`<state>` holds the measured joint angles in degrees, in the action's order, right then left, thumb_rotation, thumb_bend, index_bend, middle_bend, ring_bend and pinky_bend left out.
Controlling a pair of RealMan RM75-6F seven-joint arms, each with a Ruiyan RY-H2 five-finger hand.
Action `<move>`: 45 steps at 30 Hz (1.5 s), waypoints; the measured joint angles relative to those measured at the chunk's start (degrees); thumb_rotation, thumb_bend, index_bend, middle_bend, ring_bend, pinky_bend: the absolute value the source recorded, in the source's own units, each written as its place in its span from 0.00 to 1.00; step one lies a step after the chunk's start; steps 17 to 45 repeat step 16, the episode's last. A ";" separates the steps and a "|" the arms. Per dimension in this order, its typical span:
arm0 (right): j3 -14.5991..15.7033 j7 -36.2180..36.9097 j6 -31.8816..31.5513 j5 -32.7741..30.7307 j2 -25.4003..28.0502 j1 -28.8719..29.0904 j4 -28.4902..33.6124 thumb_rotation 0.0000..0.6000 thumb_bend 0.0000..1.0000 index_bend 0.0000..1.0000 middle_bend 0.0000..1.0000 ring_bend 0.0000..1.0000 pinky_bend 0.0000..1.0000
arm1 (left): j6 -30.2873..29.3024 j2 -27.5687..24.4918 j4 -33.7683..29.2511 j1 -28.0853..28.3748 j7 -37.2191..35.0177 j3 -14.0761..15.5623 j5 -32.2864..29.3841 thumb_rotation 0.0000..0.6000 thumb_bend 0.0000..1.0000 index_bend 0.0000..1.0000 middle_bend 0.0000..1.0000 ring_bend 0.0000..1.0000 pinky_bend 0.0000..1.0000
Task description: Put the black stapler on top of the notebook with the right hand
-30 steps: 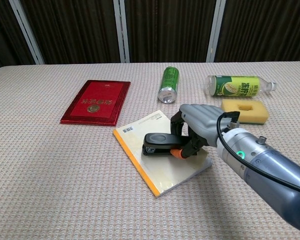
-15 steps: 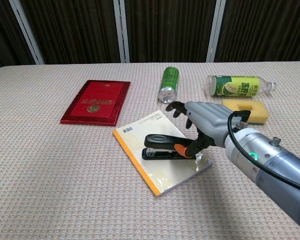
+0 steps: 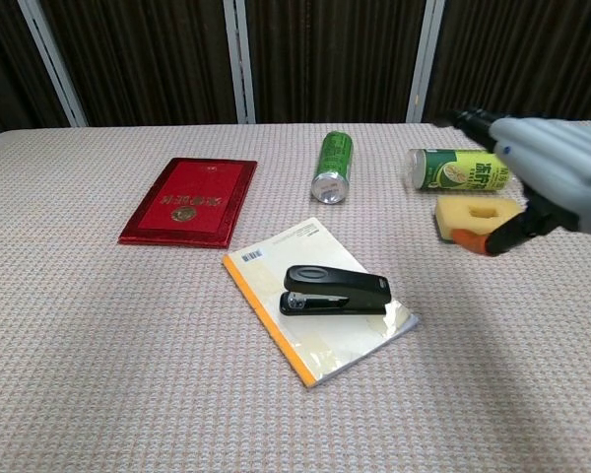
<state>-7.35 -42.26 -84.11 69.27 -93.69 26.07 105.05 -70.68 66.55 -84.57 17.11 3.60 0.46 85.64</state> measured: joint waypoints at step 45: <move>12.63 20.12 -12.50 7.54 18.96 -17.53 -5.42 1.00 0.23 0.00 0.00 0.00 0.00 | -3.27 -0.06 -1.38 -1.24 3.00 0.39 1.84 1.00 0.32 0.00 0.00 0.00 0.13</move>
